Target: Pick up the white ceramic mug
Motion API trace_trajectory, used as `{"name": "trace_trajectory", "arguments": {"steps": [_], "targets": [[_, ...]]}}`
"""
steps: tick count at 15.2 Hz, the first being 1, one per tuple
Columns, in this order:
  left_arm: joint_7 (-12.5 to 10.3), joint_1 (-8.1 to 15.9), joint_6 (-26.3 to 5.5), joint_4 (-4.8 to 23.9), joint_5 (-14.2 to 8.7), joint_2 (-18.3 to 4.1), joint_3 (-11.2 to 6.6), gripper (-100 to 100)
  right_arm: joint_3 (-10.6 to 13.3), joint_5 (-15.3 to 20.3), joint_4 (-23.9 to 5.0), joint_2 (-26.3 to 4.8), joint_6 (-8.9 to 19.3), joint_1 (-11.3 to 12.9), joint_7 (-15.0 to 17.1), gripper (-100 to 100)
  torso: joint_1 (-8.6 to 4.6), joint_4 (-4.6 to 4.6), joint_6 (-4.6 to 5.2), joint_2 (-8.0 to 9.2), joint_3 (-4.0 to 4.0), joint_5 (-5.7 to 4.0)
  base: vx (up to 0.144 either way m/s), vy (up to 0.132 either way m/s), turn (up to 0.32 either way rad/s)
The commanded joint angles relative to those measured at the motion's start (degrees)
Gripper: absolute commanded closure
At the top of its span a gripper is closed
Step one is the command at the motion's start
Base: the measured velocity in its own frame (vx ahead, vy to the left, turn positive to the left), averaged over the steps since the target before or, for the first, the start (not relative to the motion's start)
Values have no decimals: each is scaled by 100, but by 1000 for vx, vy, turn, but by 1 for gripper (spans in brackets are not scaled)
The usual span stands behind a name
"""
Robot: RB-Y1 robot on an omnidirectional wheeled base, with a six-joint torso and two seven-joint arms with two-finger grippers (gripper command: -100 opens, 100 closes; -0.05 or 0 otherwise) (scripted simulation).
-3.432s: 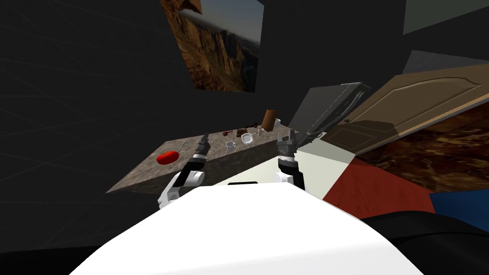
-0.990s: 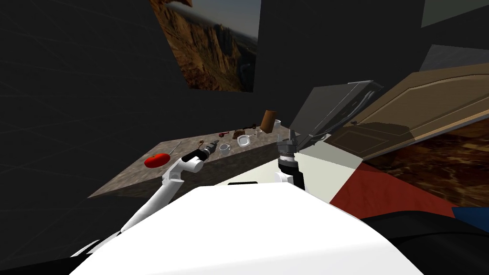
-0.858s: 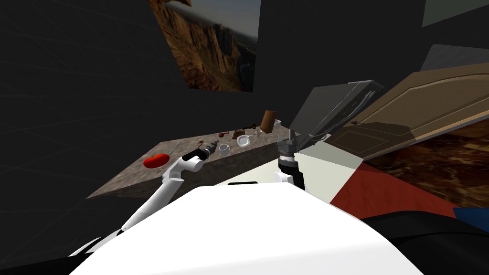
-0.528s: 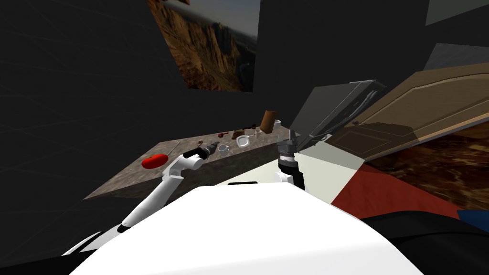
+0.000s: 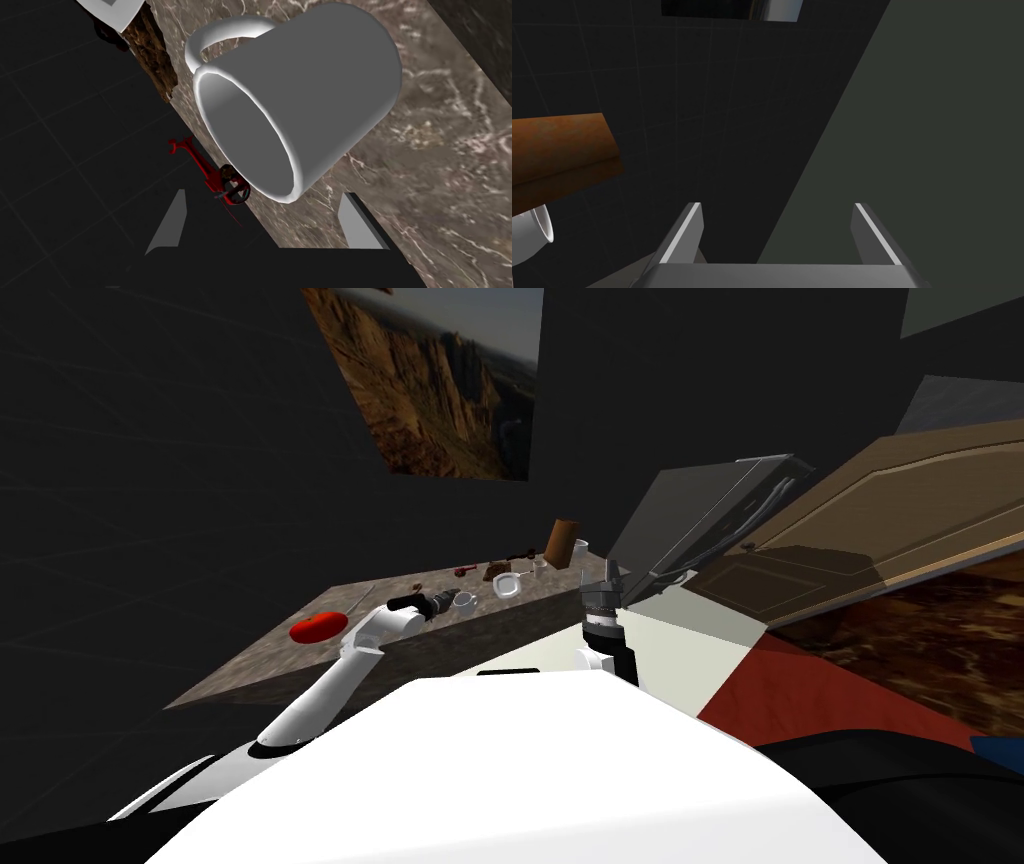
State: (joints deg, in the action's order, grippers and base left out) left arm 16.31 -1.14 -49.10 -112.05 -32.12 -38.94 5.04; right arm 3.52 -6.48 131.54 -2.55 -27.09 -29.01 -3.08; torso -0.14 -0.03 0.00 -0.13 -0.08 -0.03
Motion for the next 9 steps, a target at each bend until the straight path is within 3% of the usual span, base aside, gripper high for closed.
{"name": "trace_trajectory", "arguments": {"steps": [1,3,4,7,8,9], "targets": [[41,104,-286,43,-104,-73,33,-100,0,0,0,0,0,0,0,0,0,0,0,0,0,0,33,-45,21],[41,104,-456,43,-104,-73,33,-100,0,0,0,0,0,0,0,0,-1,-1,0,-1,-1,0,22,-26,5],[104,258,-616,119,-281,-197,72,-100,0,0,0,0,0,0,0,0,3,0,-1,2,1,0,28,-33,14],[104,258,-897,119,-281,-197,72,-100,0,0,0,0,0,0,0,0,0,-1,-1,-1,-1,0,26,-31,11],[165,410,-1055,194,-454,-315,110,-100,0,0,0,0,0,0,0,0,4,0,-1,2,1,1,21,-28,18],[165,410,-1168,194,-454,-315,110,-100,0,0,0,0,0,0,0,0,3,0,-1,2,1,0,33,-41,19]]}}
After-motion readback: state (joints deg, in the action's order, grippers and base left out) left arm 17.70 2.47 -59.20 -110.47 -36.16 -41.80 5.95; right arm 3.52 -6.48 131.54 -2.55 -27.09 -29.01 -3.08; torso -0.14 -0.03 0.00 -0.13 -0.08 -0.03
